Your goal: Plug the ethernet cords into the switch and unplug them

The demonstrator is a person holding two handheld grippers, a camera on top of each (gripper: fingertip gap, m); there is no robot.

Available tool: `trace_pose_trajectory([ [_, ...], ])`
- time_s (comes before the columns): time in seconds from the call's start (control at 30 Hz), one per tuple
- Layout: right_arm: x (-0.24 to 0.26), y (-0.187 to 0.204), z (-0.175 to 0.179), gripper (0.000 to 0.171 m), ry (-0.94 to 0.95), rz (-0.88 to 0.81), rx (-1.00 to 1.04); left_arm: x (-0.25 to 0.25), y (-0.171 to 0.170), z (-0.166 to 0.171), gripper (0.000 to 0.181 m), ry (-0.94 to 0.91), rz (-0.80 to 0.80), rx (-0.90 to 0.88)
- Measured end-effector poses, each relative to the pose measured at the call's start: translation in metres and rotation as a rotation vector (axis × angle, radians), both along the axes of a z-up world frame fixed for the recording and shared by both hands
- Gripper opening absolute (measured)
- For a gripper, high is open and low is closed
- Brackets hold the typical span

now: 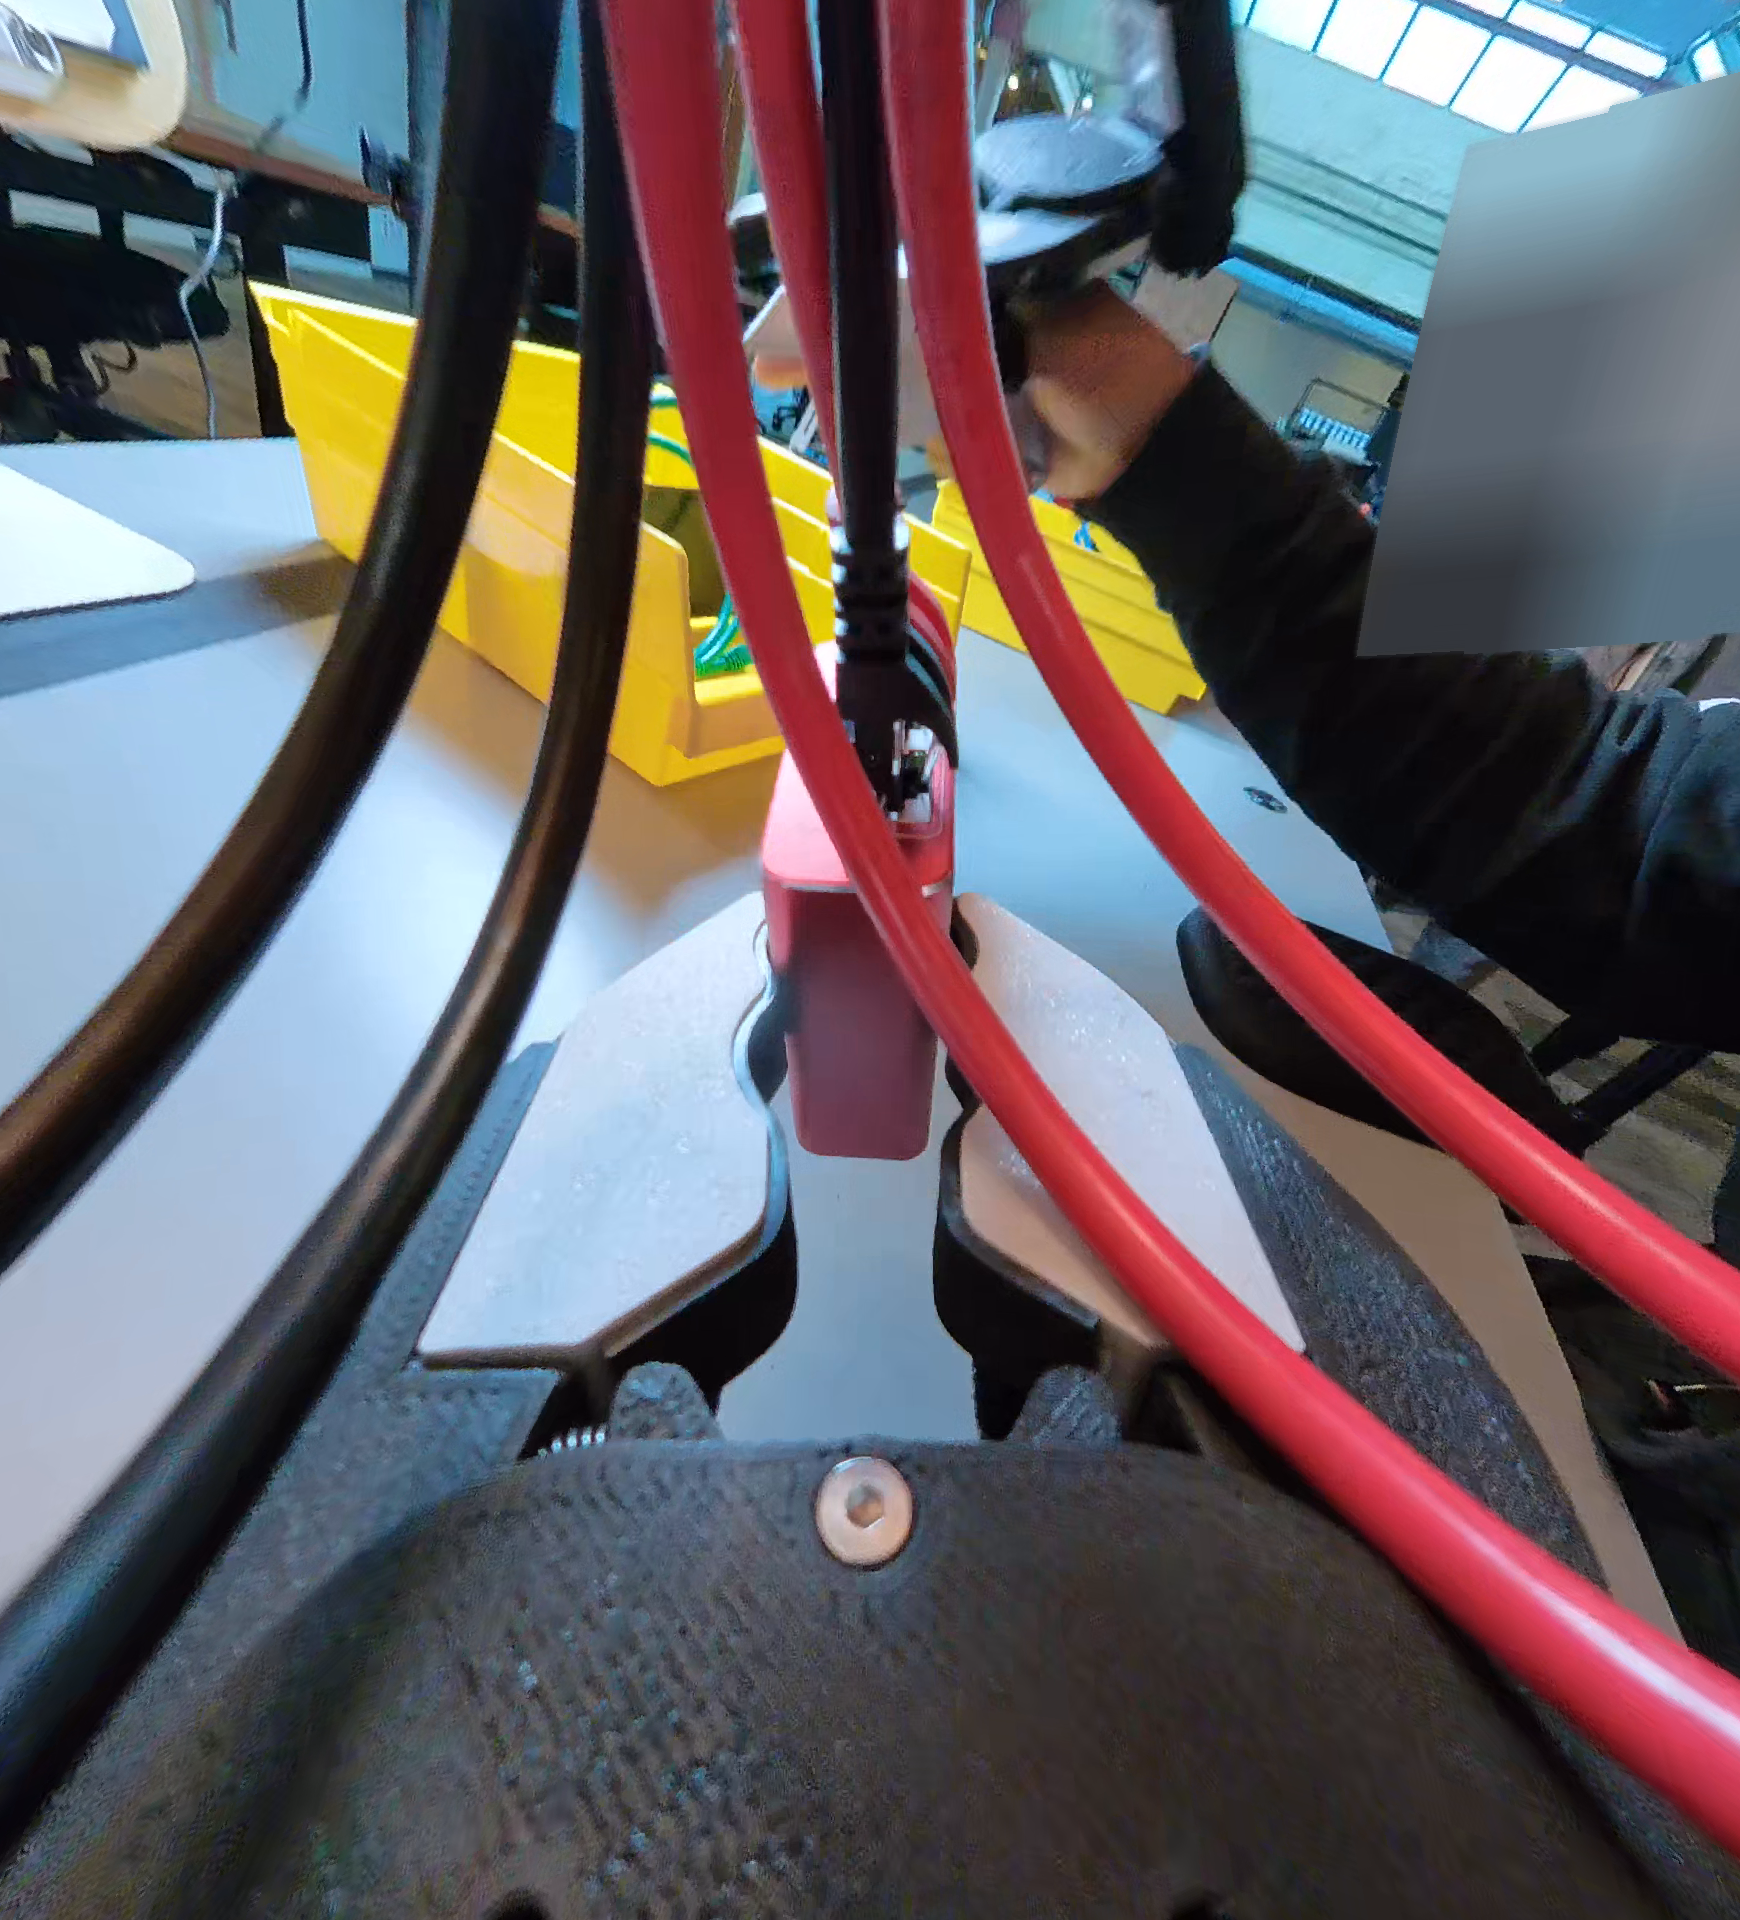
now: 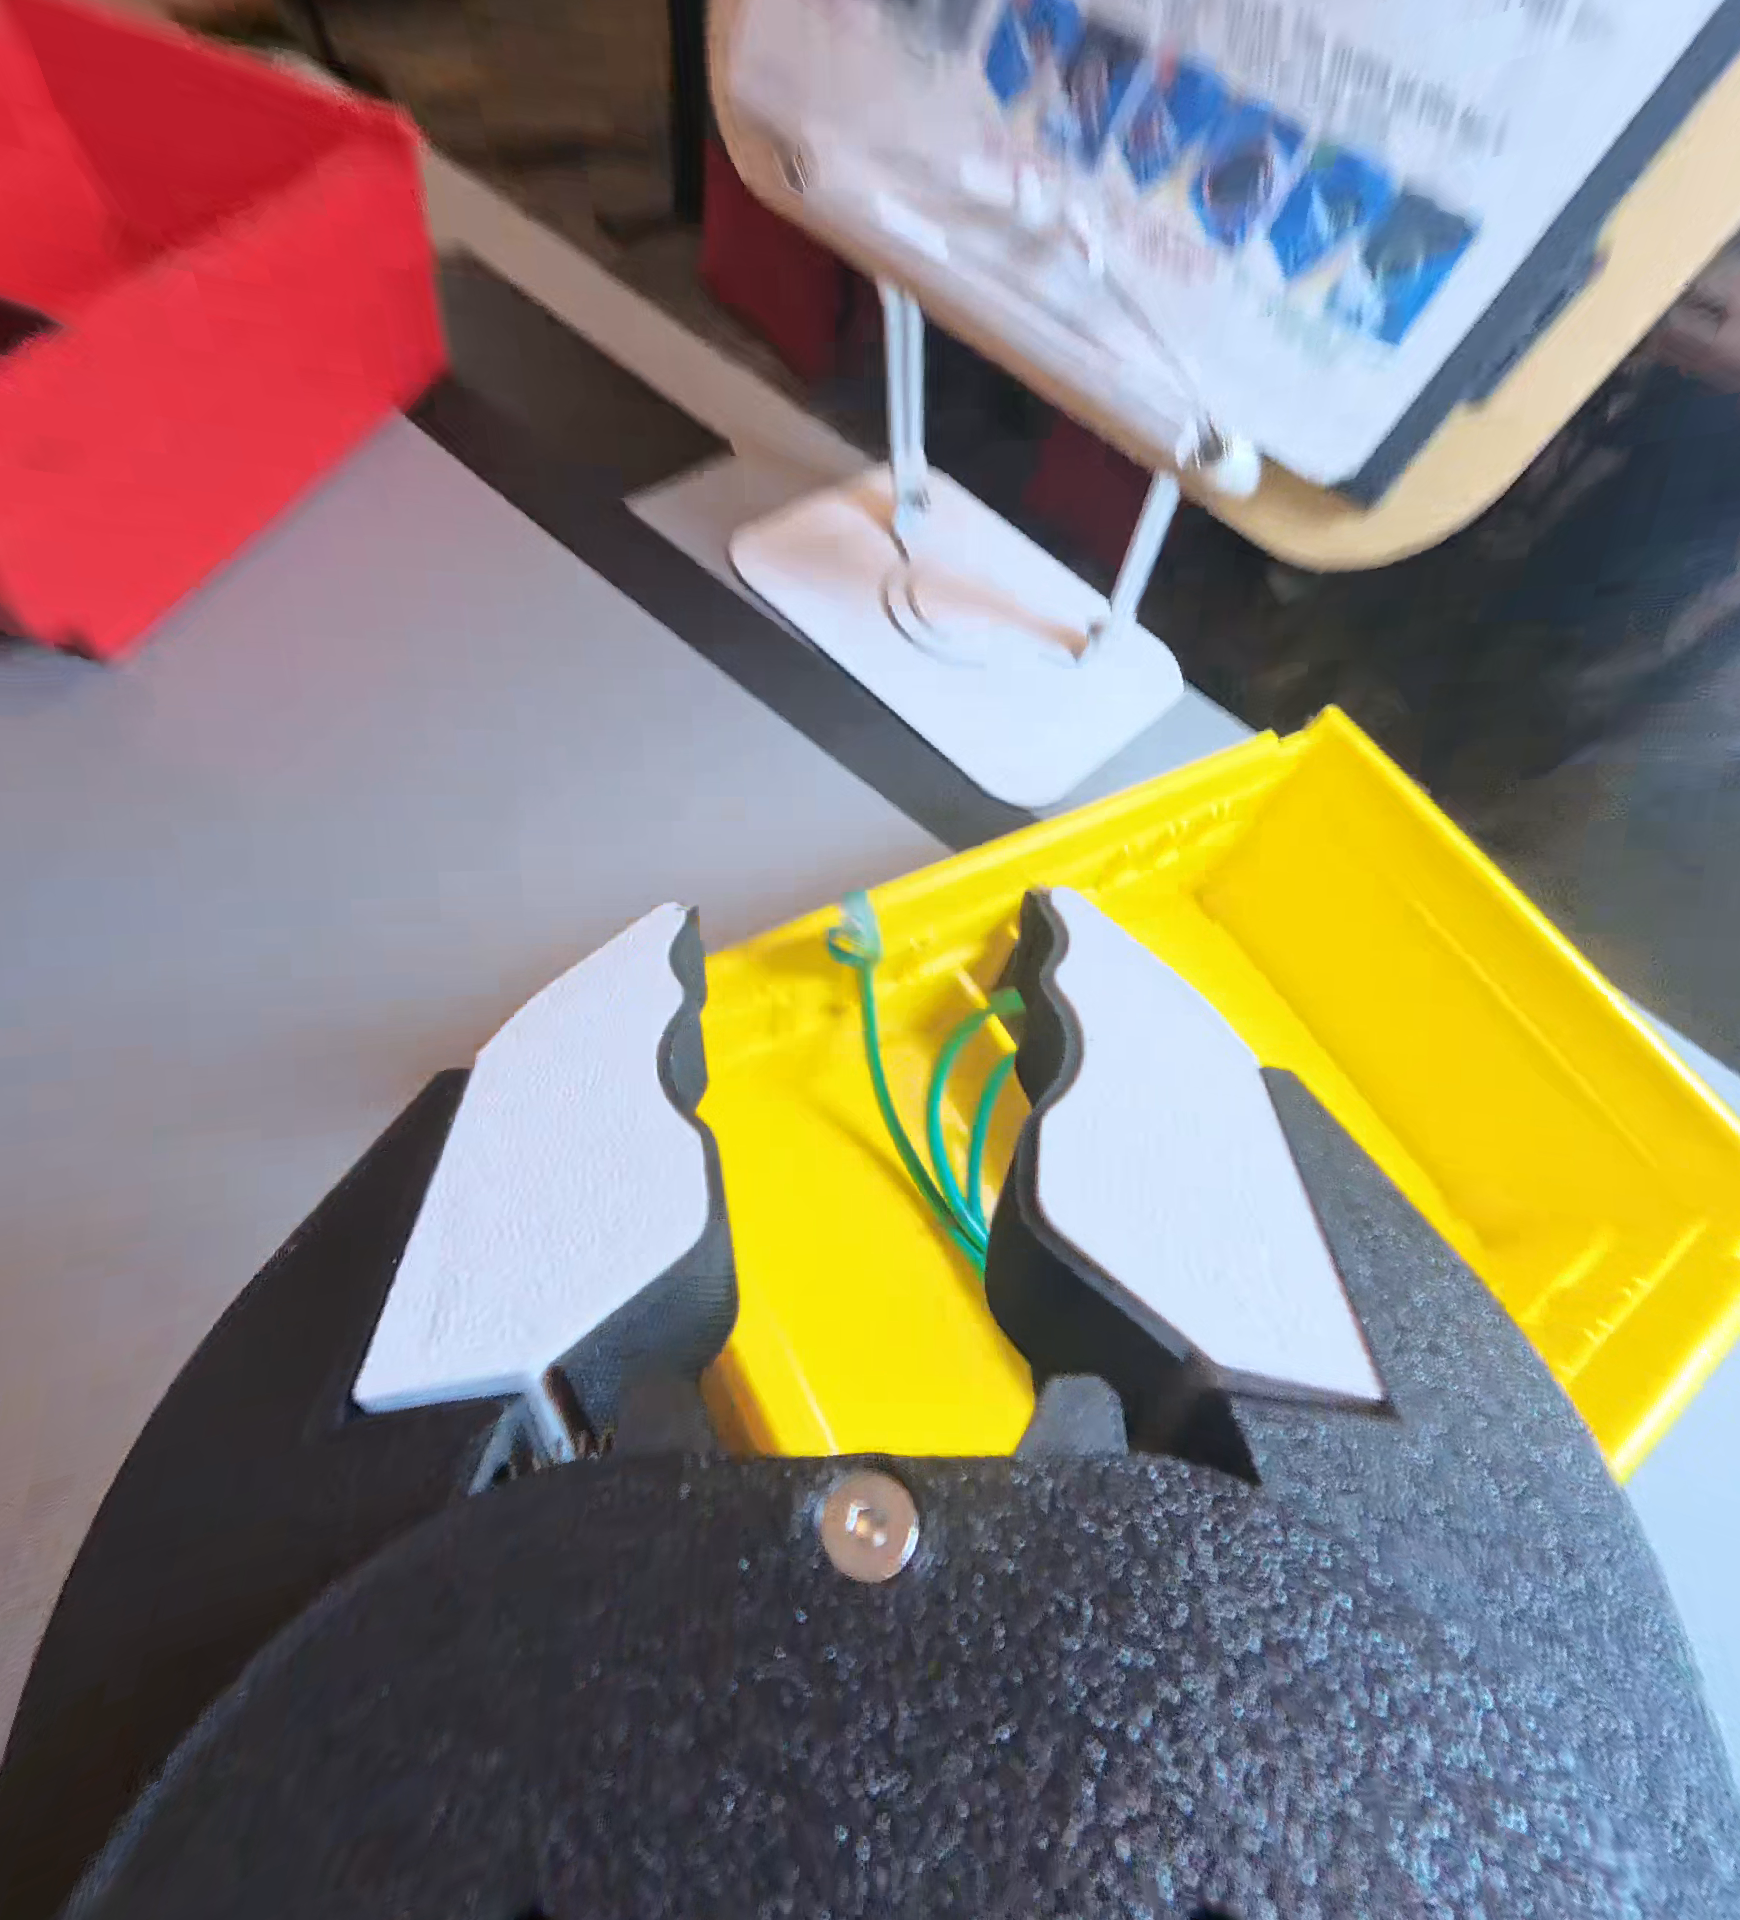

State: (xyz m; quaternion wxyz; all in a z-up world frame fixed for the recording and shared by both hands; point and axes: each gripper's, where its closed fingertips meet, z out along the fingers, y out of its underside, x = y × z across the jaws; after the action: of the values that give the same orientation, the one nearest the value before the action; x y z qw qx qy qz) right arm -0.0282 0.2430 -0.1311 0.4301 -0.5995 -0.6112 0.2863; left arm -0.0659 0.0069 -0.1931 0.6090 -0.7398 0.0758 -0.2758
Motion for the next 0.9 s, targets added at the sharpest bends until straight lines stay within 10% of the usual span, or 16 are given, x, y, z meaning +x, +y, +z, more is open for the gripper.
trace_pose_trajectory([
  [0.13, -0.001, -0.095, 0.015, 0.050, 0.131, 0.279, -0.144, 0.012, -0.001, -0.014, 0.027, 0.023, -0.069, -0.094],
  [0.37, -0.004, -0.244, -0.067, 0.055, -0.058, 0.700, -0.371, 0.054, -0.019, -0.046, 0.027, 0.117, -0.307, -0.295],
  [0.63, 0.009, -0.274, -0.095, 0.028, -0.111, 0.871, -0.329, 0.060, -0.034, -0.045, 0.027, 0.210, -0.398, -0.298],
  [0.9, 0.004, -0.263, -0.020, 0.027, 0.398, 0.830, -0.578, 0.048, -0.027, 0.016, 0.037, -0.048, -0.330, 0.009],
])
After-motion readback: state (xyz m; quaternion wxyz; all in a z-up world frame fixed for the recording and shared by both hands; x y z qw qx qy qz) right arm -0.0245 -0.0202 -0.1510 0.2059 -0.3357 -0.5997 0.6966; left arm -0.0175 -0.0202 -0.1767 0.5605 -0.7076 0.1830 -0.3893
